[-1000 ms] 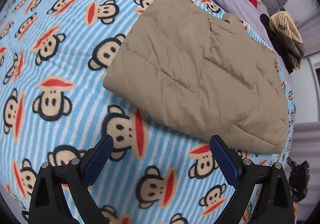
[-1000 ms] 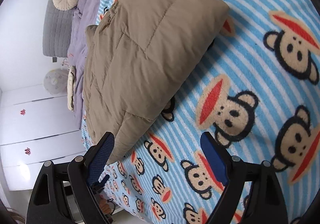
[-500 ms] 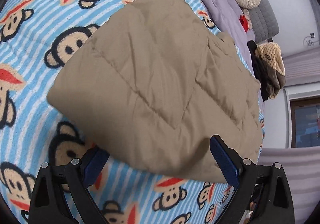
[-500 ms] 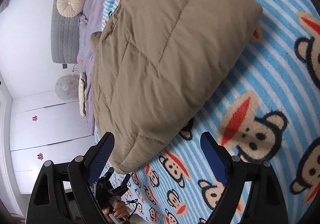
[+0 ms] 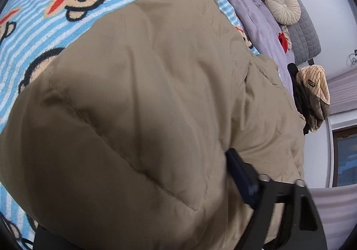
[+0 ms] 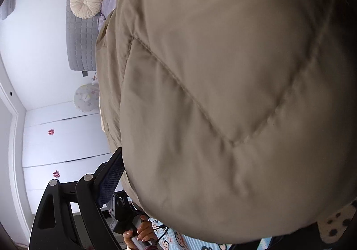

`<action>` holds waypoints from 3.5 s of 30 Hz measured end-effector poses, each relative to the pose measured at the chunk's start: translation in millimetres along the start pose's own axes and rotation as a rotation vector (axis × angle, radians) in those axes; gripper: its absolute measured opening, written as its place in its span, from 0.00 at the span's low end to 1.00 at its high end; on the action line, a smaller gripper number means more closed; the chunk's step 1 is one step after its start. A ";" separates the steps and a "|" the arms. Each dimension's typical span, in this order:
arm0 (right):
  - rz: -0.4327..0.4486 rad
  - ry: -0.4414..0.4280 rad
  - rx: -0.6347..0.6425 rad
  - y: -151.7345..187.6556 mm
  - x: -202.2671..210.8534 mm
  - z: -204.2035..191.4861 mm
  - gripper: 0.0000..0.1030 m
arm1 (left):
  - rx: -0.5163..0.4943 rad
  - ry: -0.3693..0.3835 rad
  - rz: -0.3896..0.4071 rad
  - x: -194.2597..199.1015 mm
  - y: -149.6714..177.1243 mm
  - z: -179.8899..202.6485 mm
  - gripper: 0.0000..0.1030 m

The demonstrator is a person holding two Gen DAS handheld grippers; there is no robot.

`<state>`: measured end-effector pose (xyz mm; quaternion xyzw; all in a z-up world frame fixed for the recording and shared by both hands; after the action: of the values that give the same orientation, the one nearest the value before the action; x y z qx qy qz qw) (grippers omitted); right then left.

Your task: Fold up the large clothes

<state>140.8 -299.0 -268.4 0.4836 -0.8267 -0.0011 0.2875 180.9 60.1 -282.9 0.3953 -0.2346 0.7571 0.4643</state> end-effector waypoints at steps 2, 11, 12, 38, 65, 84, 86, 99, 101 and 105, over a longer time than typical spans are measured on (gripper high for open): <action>-0.003 -0.001 -0.031 -0.2 0.4 0.8 0.84 | -0.014 0.048 -0.003 3.9 -0.1 8.3 0.33; -0.027 -0.050 0.080 17.9 22.1 -34.5 0.23 | -0.251 0.077 0.028 63.6 16.7 50.1 0.19; -0.033 -0.049 0.089 23.0 26.8 -37.0 0.23 | -0.269 0.080 0.021 68.8 23.0 52.9 0.19; -0.164 0.188 -0.082 145.1 82.1 63.3 0.45 | -0.225 -0.219 -0.345 93.9 212.8 -91.4 0.52; -0.220 0.451 0.207 160.7 113.6 40.9 0.40 | -0.276 -0.561 -0.208 144.5 193.0 -95.4 0.52; -0.304 0.550 0.320 186.6 107.7 24.7 0.58 | -0.305 -0.417 -0.074 160.5 189.1 -17.1 0.89; -0.292 0.564 0.351 195.9 100.9 14.4 0.68 | -0.317 -0.416 -0.090 157.3 182.2 -20.3 0.89; -0.235 0.675 0.430 246.3 34.3 -15.4 0.86 | -0.420 -0.485 -0.164 159.9 165.5 -51.1 0.89; -0.218 0.680 0.436 248.9 30.4 -18.5 0.86 | -0.429 -0.486 -0.173 159.6 164.8 -54.5 0.89; -0.188 0.681 0.450 253.9 24.0 -22.7 0.87 | -0.450 -0.487 -0.192 158.2 163.6 -58.7 0.89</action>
<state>-60.1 -176.8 -167.0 0.5804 -0.6163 0.3132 0.4303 -27.3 109.3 -185.8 0.4724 -0.4614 0.5227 0.5391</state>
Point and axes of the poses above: each gripper's, at about its wrist camera, not at the fingertips, and x roughly against the way its jaws point, z to its right, y to its underside, the point moved 9 cm from there along -x, roughly the way its jaws point, and after that the axes turned 12 degrees about -z, right-handed, at the moved point
